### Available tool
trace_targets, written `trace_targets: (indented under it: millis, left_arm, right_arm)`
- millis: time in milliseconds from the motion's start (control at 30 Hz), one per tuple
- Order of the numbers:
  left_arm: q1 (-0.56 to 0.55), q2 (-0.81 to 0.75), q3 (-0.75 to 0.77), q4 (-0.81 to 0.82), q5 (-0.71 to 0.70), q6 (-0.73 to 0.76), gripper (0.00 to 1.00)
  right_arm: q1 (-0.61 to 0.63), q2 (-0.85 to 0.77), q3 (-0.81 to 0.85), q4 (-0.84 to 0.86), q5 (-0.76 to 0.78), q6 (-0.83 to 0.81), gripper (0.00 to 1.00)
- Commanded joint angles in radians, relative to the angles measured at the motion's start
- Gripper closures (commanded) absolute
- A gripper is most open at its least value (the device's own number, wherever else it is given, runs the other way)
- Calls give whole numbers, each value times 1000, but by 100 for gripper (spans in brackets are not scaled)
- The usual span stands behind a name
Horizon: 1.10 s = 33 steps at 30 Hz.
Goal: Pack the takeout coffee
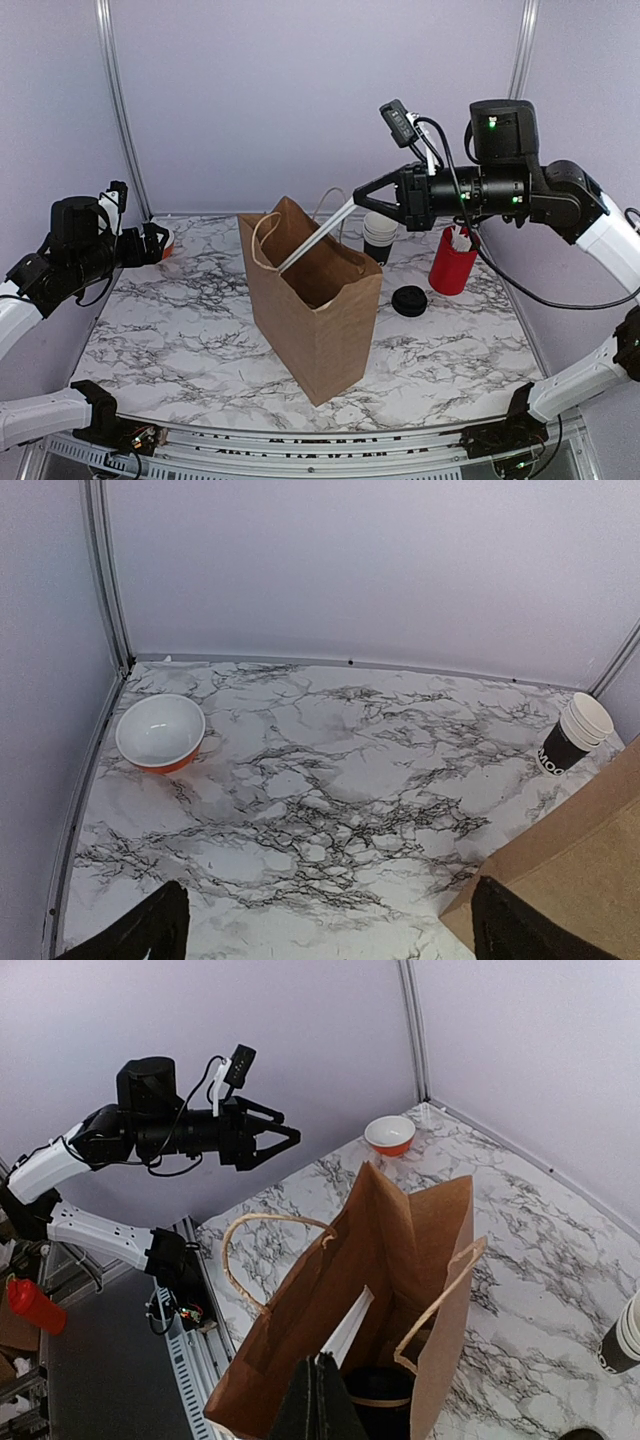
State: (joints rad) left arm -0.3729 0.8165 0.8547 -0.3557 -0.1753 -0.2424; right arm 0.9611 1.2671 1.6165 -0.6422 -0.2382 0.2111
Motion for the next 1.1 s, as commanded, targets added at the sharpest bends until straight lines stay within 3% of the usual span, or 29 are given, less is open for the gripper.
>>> trace_targets:
  millis: [0, 533, 1067]
  left_arm:
    - [4, -7, -9, 27, 3, 7, 1]
    - [5, 1, -8, 27, 4, 8, 1]
    - [4, 1, -9, 26, 0, 8, 1]
  right_arm:
    - [28, 32, 59, -57, 70, -24, 100]
    - [85, 96, 30, -105, 157, -37, 100]
    - [86, 54, -21, -81, 222, -40, 70]
